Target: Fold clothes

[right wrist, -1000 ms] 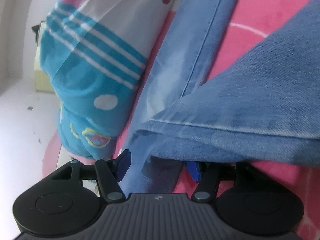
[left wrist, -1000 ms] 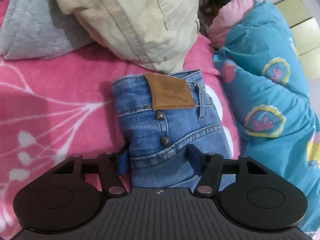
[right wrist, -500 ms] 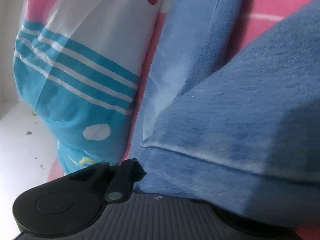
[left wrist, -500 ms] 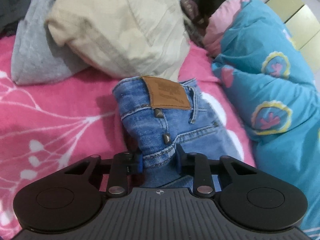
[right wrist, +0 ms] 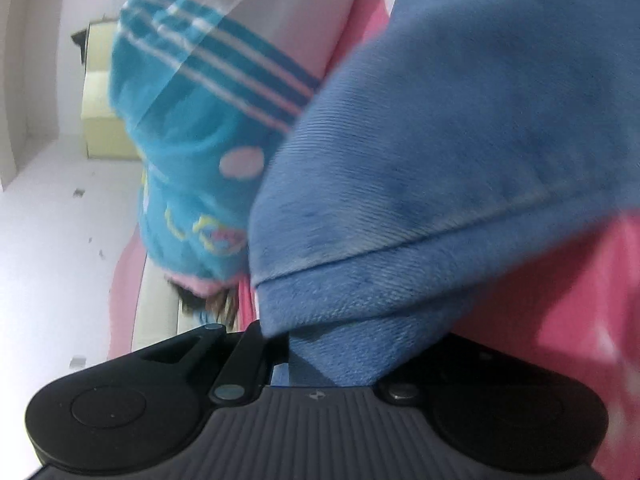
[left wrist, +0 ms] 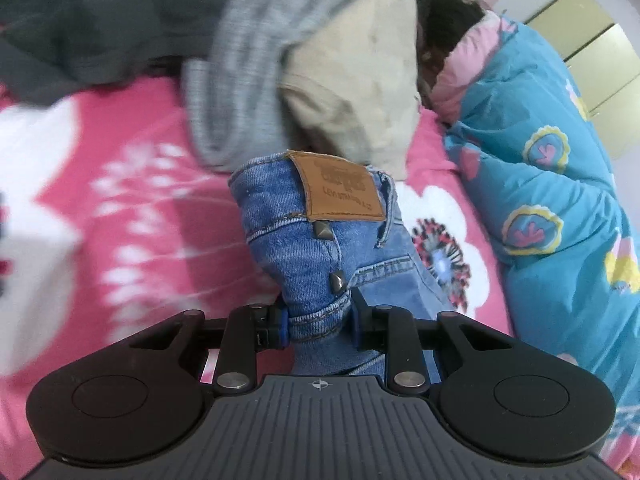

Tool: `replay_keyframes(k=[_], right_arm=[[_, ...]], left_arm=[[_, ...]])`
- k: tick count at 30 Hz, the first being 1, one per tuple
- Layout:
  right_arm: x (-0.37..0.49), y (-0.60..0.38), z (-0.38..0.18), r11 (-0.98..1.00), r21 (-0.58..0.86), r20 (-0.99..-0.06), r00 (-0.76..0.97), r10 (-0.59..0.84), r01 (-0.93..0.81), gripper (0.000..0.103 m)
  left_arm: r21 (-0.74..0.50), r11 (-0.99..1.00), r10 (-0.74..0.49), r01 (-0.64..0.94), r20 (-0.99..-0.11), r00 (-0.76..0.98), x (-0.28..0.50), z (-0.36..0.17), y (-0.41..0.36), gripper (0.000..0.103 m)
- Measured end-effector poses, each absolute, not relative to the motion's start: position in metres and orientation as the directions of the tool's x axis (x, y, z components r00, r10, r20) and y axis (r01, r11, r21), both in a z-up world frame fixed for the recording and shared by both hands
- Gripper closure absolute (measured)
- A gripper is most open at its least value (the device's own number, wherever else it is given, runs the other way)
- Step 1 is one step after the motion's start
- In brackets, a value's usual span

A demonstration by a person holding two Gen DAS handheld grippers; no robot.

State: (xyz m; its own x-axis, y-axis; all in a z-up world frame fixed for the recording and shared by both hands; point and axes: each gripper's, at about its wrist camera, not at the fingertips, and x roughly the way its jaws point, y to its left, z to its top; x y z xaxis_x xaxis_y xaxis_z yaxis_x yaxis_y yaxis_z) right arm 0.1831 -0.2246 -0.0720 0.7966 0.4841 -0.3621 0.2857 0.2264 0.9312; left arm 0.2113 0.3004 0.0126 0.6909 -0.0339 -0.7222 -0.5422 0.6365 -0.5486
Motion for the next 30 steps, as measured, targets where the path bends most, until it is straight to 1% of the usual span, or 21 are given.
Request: replay_keyframes(k=[3,7,10,13,14,15,17,22,25,26,28,30], right_arm=[[0.165,-0.223,-0.072,0.234,0.927,-0.372,0.776,0.508,0.291,0.096],[0.164,-0.219,-0.085,0.249,0.913,-0.407,0.762,0.504,0.323,0.096],[0.173,-0.217,-0.091,0.268,0.903,-0.429,0.742,0.515,0.336,0.092],[0.176,-0.222,-0.085,0.299,0.898,-0.438,0.717,0.542,0.323,0.082],[0.175,-0.224,-0.082,0.315,0.895,-0.443,0.710,0.548,0.315,0.076],[0.174,-0.226,-0.077,0.339,0.890,-0.451,0.705,0.548,0.306,0.068],[0.166,-0.234,-0.066,0.398,0.874,-0.468,0.697,0.543,0.278,0.059],[0.141,-0.255,-0.032,0.564,0.807,-0.529,0.642,0.555,0.177,0.058],[0.126,-0.263,0.005,0.706,0.706,-0.572,0.630,0.525,0.052,0.058],[0.125,-0.261,0.022,0.750,0.661,-0.578,0.640,0.506,0.003,0.058],[0.112,-0.257,0.058,0.823,0.558,-0.559,0.686,0.466,-0.104,0.058],[0.102,-0.253,0.097,0.870,0.444,-0.504,0.744,0.439,-0.213,0.058]], left_arm=[[-0.533,0.647,-0.039,-0.546,-0.738,0.674,0.194,0.012,0.307,0.078],[-0.505,0.654,-0.033,-0.563,-0.763,0.645,0.191,-0.001,0.309,0.076],[-0.533,0.619,-0.065,-0.577,-0.767,0.638,0.189,-0.014,0.317,0.071],[-0.587,0.568,-0.099,-0.577,-0.744,0.660,0.179,-0.015,0.330,0.065],[-0.604,0.550,-0.106,-0.577,-0.736,0.669,0.175,-0.014,0.334,0.061],[-0.618,0.534,-0.098,-0.577,-0.723,0.683,0.169,-0.010,0.339,0.055],[-0.648,0.503,-0.076,-0.572,-0.693,0.717,0.154,0.000,0.349,0.048],[-0.705,0.488,-0.013,-0.515,-0.595,0.803,0.111,0.036,0.359,0.046],[-0.725,0.546,-0.037,-0.419,-0.521,0.853,0.093,0.060,0.334,0.046],[-0.742,0.560,-0.079,-0.367,-0.489,0.869,0.092,0.069,0.319,0.046],[-0.778,0.576,-0.179,-0.250,-0.418,0.891,0.090,0.085,0.285,0.046],[-0.822,0.564,-0.330,-0.078,-0.311,0.891,0.090,0.104,0.242,0.046]])
